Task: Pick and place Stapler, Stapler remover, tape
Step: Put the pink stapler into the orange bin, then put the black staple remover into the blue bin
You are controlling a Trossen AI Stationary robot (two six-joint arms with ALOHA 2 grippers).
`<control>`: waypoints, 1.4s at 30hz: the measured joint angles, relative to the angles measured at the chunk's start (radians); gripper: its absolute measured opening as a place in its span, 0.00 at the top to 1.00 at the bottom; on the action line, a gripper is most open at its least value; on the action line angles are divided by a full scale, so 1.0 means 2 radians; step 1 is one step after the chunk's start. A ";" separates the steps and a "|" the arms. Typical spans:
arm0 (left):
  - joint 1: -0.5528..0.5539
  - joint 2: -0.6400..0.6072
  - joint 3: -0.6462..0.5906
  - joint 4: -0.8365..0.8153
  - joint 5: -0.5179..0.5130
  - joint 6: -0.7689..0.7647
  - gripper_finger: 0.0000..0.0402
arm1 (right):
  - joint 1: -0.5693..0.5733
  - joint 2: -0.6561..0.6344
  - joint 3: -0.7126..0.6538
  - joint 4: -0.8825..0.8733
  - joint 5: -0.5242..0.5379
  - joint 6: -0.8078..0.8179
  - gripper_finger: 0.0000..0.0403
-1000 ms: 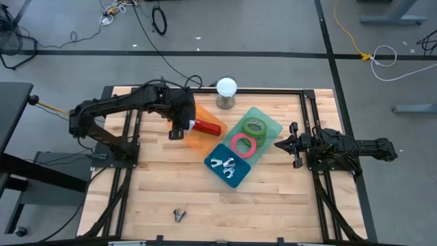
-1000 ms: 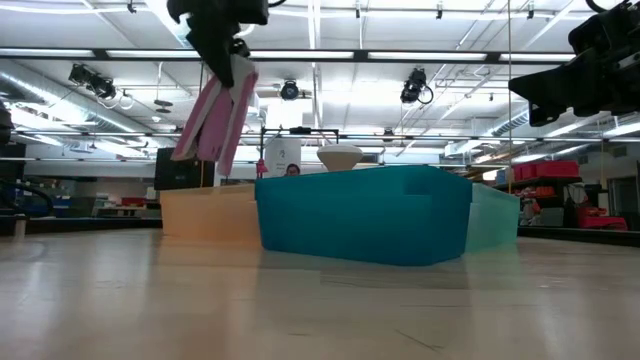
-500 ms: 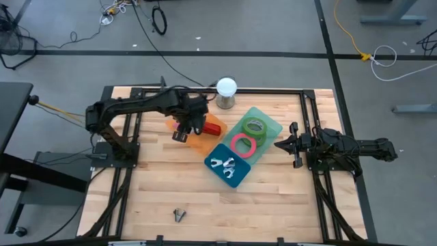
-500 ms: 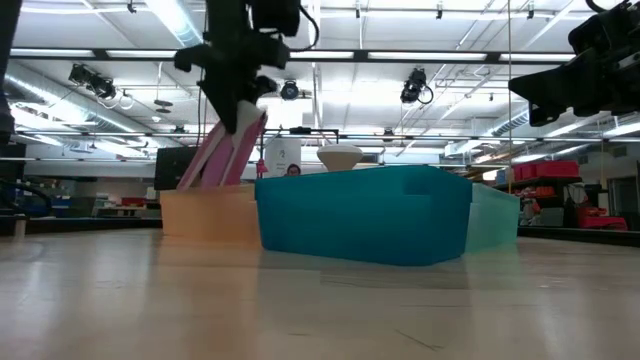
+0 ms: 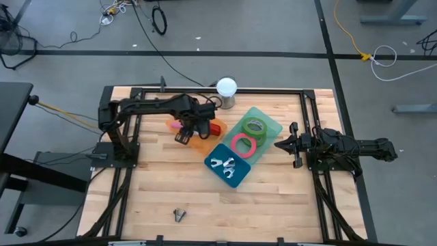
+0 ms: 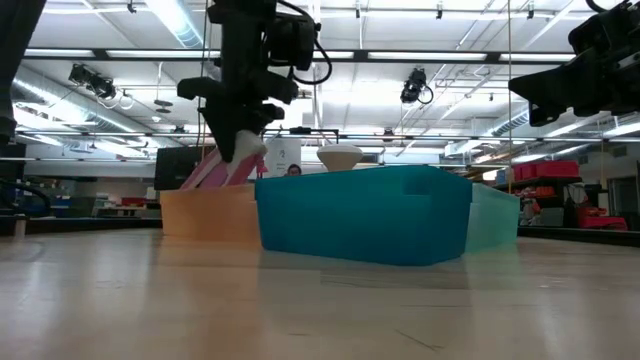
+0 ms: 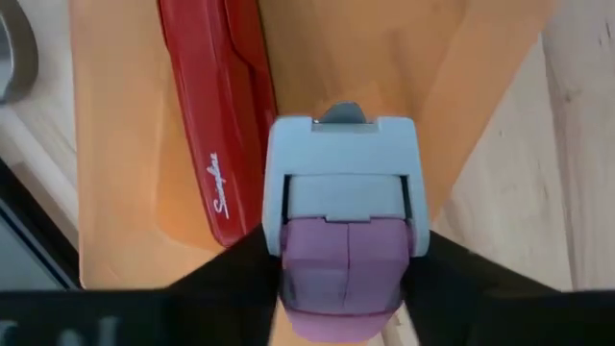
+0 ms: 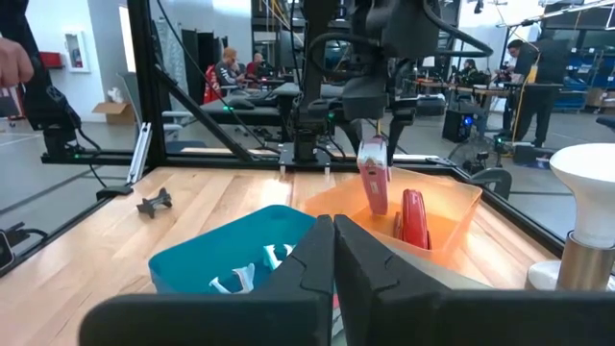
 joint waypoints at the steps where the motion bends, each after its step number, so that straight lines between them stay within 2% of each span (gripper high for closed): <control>1: 0.000 0.000 0.000 0.002 0.000 -0.002 0.49 | 0.000 0.000 0.000 0.000 0.000 0.000 0.97; 7: -0.002 0.000 0.000 0.008 0.000 -0.020 0.23 | 0.000 0.000 0.000 0.000 0.000 0.000 0.97; 12: -0.011 -0.007 -0.001 0.006 -0.017 -0.042 0.13 | 0.000 0.000 0.000 0.000 0.000 0.000 0.97; 17: -0.029 -0.042 -0.001 0.006 -0.016 -0.068 0.14 | 0.000 0.000 0.000 0.000 0.000 0.000 0.97; 27: -0.077 -0.115 -0.001 0.007 0.067 -0.144 0.17 | 0.000 0.000 0.000 0.000 0.000 0.000 0.97; 37: -0.182 -0.133 -0.001 0.009 0.106 -0.250 0.17 | 0.000 0.000 0.000 0.000 0.000 0.000 0.97; 42: -0.237 -0.131 -0.001 0.011 0.113 -0.260 0.17 | 0.000 0.000 0.000 0.000 0.000 0.000 0.97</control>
